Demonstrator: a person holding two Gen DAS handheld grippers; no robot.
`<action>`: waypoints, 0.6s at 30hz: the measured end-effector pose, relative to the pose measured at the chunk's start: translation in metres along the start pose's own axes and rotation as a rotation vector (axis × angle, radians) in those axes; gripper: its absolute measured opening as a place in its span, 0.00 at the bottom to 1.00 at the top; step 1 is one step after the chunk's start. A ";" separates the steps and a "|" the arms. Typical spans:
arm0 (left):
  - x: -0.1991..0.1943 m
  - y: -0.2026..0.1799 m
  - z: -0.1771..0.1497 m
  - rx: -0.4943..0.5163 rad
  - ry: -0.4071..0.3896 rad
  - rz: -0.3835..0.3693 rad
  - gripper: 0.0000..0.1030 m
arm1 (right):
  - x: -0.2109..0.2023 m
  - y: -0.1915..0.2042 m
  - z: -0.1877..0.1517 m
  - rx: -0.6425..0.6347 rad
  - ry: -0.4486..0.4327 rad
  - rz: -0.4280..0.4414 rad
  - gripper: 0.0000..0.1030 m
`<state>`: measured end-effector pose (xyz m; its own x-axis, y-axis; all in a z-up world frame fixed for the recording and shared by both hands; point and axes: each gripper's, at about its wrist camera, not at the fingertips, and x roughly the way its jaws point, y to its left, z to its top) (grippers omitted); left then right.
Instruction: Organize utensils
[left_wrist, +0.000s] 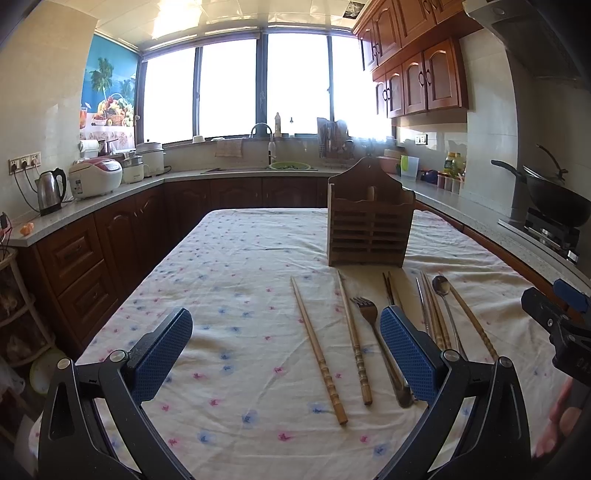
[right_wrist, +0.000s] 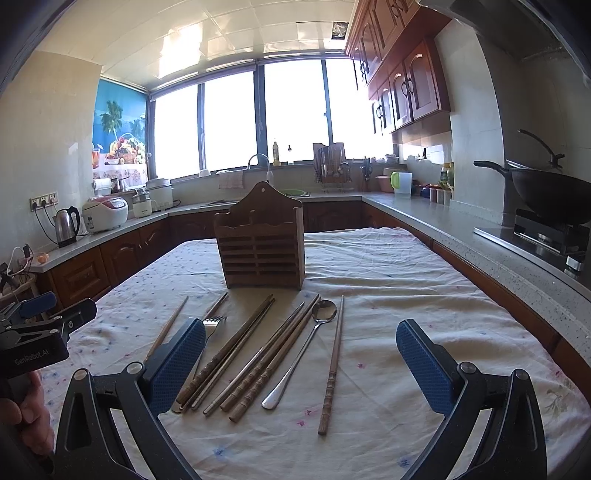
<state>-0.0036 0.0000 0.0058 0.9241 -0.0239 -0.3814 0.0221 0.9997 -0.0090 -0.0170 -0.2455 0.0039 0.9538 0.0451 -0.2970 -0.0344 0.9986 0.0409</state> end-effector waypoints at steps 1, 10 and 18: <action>0.000 0.000 0.000 0.000 0.000 -0.001 1.00 | 0.000 0.000 0.000 0.001 0.001 0.001 1.00; 0.000 0.000 0.001 -0.001 -0.001 -0.003 1.00 | 0.002 0.000 0.000 0.002 0.005 0.005 1.00; 0.001 0.001 0.001 -0.001 0.002 -0.008 1.00 | 0.002 0.001 0.000 0.003 0.005 0.006 1.00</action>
<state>-0.0027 0.0005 0.0061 0.9232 -0.0315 -0.3831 0.0288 0.9995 -0.0128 -0.0149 -0.2443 0.0028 0.9521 0.0511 -0.3016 -0.0391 0.9982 0.0457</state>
